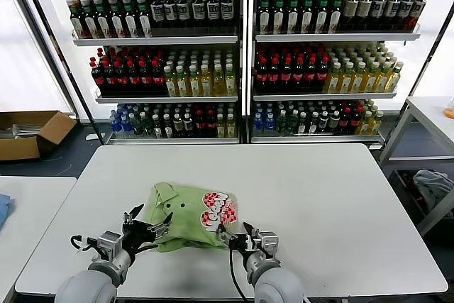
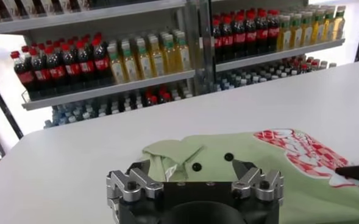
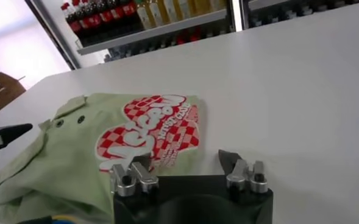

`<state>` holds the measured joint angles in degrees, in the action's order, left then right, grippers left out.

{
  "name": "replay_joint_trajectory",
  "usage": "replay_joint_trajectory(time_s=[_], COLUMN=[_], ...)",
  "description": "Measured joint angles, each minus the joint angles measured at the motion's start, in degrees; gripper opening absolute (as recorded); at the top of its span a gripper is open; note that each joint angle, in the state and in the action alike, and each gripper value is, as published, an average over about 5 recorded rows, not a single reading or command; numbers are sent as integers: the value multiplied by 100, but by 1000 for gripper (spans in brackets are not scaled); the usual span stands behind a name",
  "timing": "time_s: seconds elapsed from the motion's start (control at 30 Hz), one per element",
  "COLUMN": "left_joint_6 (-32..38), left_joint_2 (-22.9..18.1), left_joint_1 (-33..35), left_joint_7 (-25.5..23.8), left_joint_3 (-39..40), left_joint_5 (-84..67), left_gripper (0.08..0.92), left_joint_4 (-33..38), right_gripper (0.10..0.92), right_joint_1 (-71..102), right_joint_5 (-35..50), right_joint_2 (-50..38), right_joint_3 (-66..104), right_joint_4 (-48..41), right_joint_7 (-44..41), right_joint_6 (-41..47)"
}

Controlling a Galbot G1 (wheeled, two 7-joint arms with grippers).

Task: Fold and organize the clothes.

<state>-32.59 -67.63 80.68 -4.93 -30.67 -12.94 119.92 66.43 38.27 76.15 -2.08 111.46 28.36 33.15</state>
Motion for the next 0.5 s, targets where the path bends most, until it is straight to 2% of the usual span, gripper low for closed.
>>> replay_joint_trajectory(time_s=[0.5], left_joint_6=[-14], left_joint_2=[-23], left_joint_1=[-38], left_joint_7=[54], left_joint_3=[-20], left_joint_5=[-137], left_gripper=[823], left_joint_4=[-39], right_gripper=[328], right_joint_1=[-60], right_joint_5=[-203], right_joint_2=[65], right_joint_3=[-125], right_joint_4=[-191], right_joint_7=[-28], right_joint_6=[-6])
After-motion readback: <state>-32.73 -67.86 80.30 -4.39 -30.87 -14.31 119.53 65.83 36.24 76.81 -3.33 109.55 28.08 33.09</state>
